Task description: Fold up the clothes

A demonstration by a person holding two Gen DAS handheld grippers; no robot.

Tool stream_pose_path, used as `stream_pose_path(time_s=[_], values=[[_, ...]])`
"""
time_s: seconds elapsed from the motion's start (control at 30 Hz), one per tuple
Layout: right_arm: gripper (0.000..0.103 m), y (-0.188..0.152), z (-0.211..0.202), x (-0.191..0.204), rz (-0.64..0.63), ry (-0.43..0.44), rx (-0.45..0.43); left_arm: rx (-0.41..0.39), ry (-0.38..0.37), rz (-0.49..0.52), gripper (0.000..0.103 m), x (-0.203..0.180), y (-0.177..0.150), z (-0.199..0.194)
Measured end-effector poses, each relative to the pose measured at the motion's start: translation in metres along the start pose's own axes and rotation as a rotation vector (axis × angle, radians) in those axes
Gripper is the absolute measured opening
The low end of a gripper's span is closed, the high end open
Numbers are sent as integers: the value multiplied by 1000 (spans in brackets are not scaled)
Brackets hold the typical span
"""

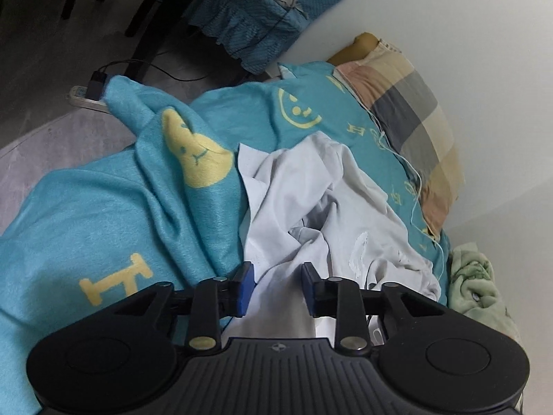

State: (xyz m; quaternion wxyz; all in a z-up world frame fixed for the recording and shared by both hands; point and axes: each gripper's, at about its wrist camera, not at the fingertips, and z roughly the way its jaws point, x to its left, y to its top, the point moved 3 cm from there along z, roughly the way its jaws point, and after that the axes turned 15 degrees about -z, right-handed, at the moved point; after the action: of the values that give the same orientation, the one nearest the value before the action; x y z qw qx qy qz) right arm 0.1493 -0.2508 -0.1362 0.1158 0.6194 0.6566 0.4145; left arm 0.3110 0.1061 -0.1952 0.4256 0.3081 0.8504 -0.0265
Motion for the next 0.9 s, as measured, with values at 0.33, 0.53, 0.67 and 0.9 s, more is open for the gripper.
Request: stream_pose_path(time_s=[0.33,0.53,0.67,0.9], values=[[68,-5,-2,4,6,15,9,-37,-19,-48,35,16,5,0],[68,-4,1,2,-4,-11,5,-53,-71,-24,3,13,14,4],[68,-3,1,2,-17,-33,-2,-74,-118,5,3,-2,14,-6],[68,0,1,0,-38,-38,-13,-121,-122,68,1,-30,27,-33]])
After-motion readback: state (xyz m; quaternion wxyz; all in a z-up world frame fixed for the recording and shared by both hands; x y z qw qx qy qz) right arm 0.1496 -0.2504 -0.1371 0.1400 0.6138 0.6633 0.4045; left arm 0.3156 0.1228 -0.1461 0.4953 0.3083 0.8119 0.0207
